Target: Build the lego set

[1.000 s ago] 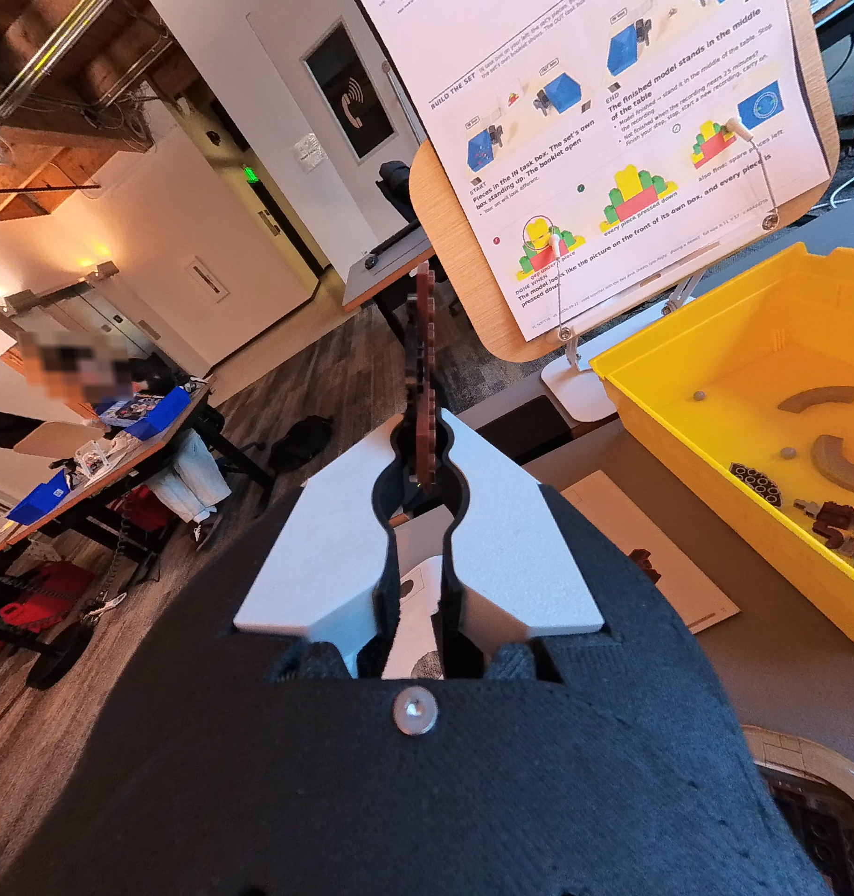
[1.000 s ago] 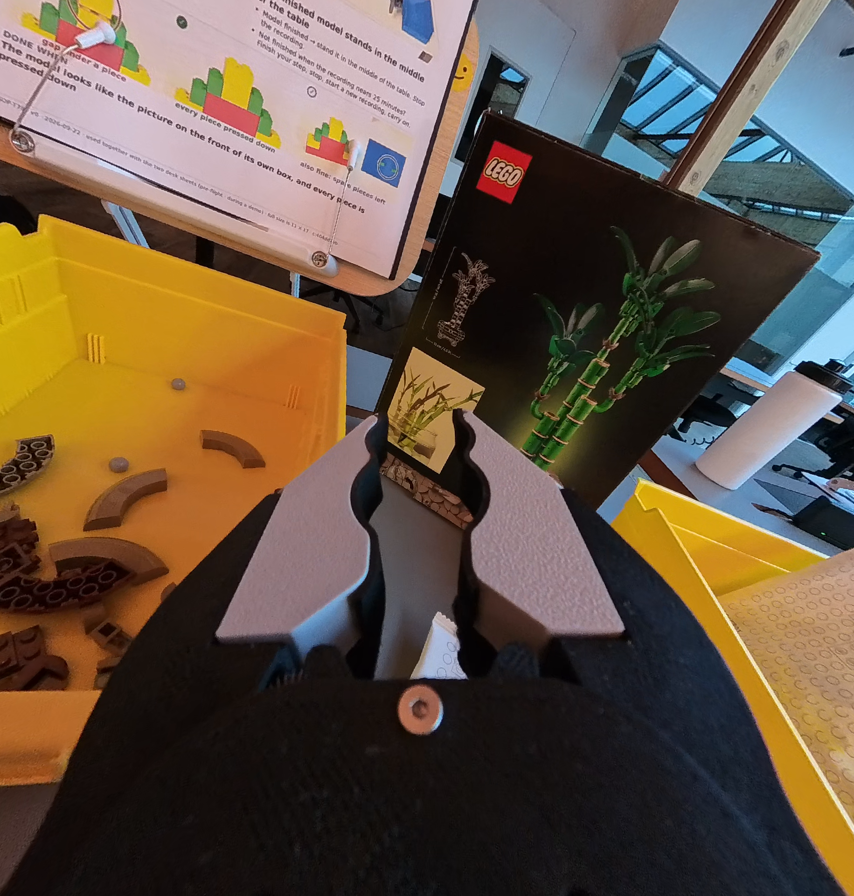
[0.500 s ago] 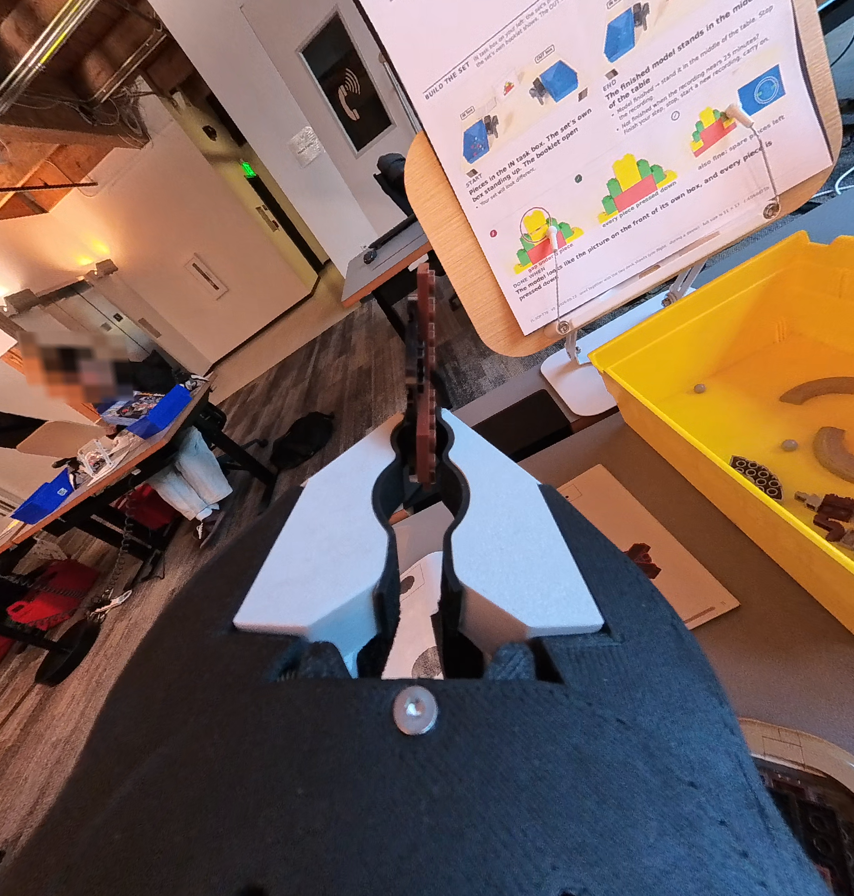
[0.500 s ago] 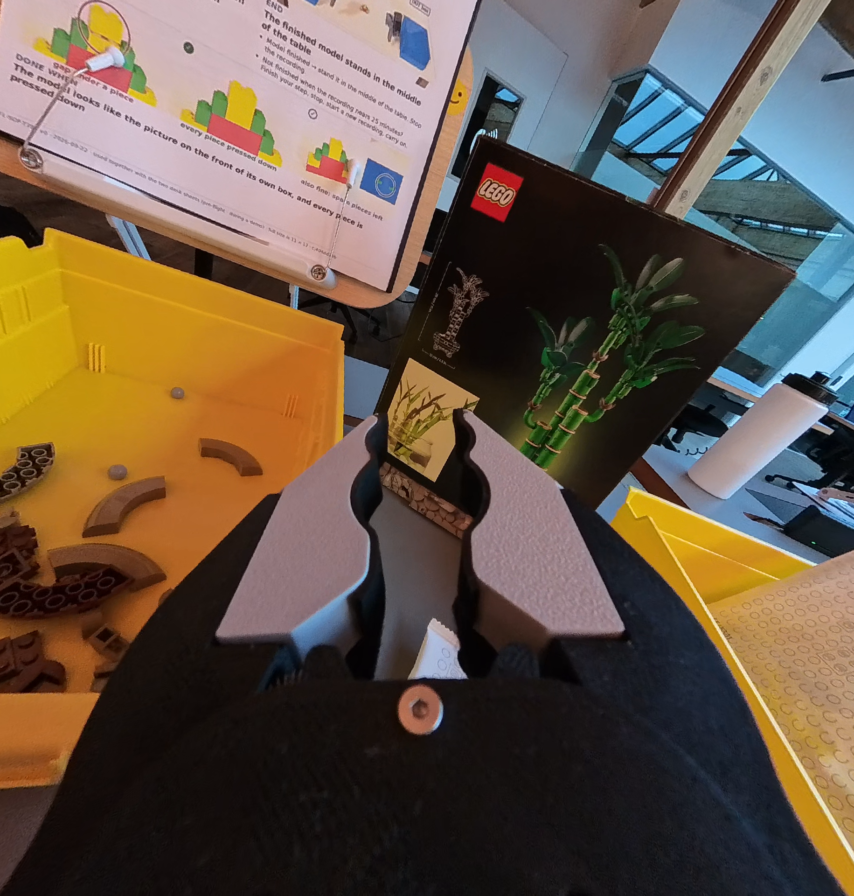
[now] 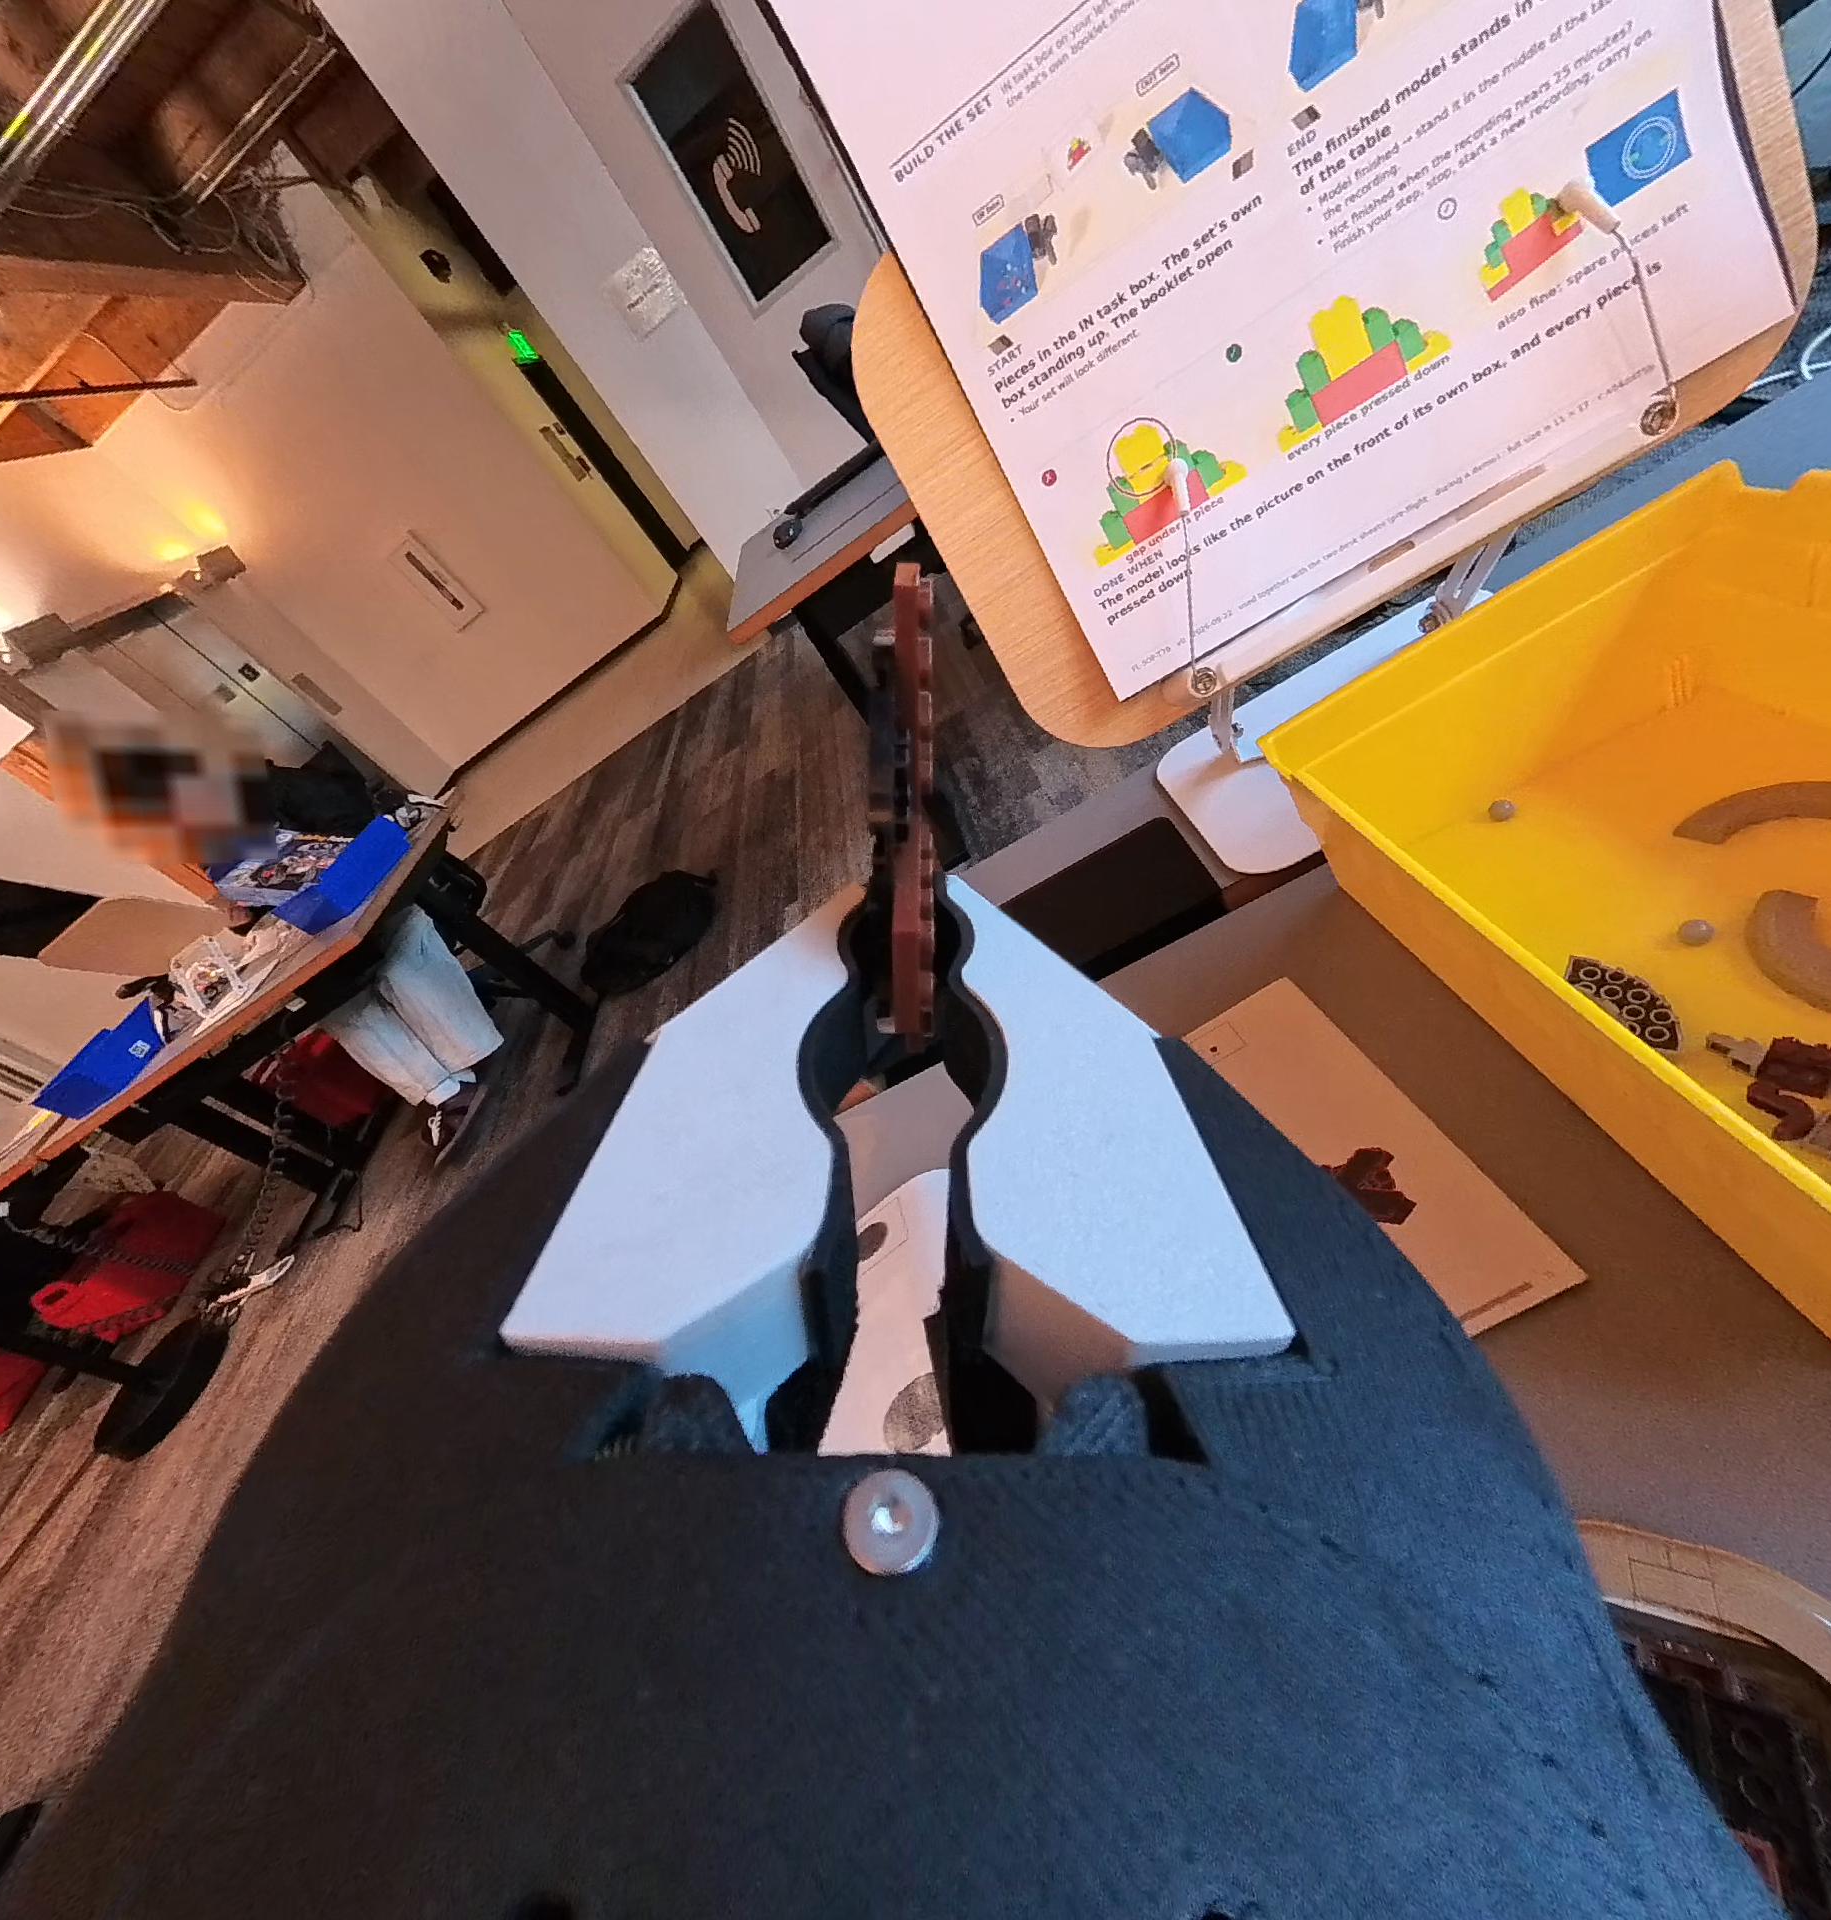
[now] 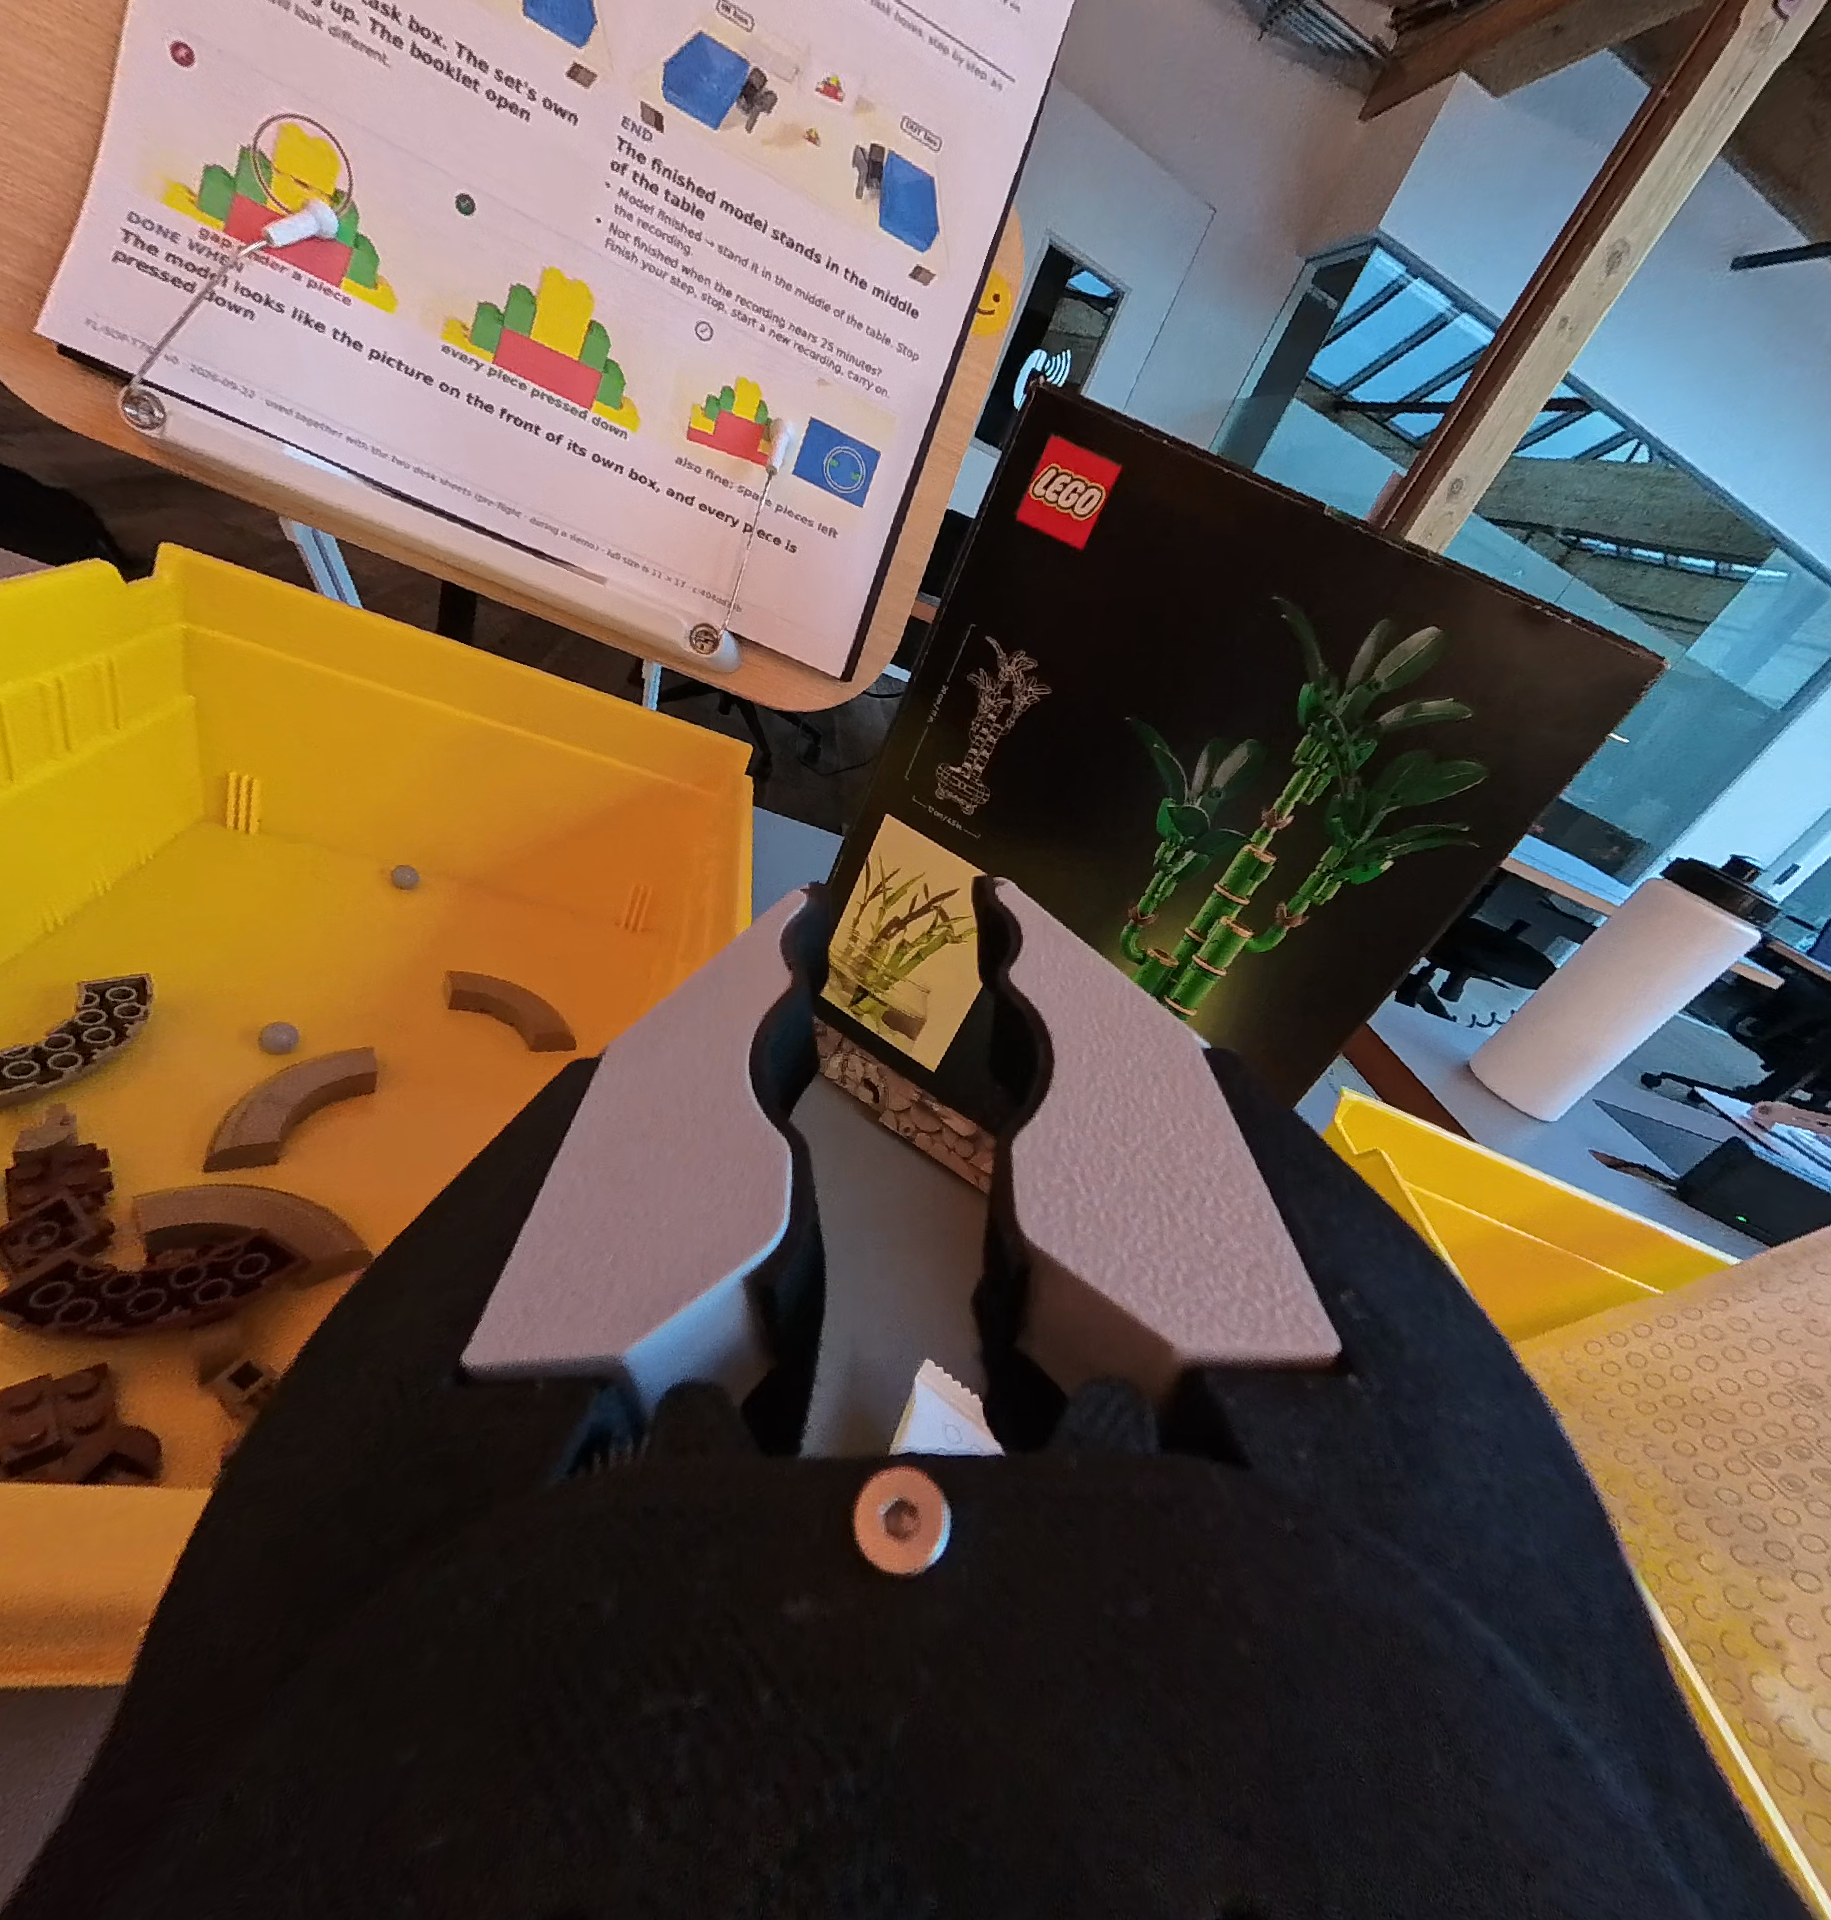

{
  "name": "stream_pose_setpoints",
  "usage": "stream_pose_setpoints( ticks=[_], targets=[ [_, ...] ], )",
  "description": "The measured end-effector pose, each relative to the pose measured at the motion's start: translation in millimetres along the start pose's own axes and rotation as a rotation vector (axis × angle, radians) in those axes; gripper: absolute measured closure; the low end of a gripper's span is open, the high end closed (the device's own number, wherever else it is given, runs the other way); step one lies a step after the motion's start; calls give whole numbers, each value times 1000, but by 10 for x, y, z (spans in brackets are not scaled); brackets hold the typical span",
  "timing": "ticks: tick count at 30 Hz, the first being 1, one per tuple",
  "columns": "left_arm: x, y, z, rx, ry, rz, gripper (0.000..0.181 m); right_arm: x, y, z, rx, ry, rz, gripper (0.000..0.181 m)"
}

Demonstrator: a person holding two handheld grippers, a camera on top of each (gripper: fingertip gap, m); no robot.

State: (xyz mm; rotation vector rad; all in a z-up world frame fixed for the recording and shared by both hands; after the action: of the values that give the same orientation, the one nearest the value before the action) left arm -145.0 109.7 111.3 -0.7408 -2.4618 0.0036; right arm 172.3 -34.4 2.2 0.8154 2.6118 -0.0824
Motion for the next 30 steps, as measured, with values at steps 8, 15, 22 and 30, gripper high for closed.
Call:
stream_pose_setpoints(
  ticks=[8,15,22,30],
  targets=[
    [-2,-24,-21,-8,8,-8,175,12,6,11,5,7,-15,154],
    [14,-16,-10,-5,5,-11,175,26,18,28,13,1,-18,154],
    [10,-2,4,0,-2,1,175,23,26,37,21,1,-13,154],
    [-98,60,32,-2,-91,151,175,-155,59,109,105,43,129,156]
  ],
)
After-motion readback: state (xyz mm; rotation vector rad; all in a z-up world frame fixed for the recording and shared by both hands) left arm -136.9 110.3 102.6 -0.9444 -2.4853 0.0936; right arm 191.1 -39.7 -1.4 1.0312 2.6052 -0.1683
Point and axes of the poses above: each gripper's, where its closed fingertips meet, y out along the fingers, z out of its underside, x = y × z across the jaws, the point moved 7 cm from there along -y, back along the fingers, and after that the axes turned 3 degrees about z, right-handed, at the moved point
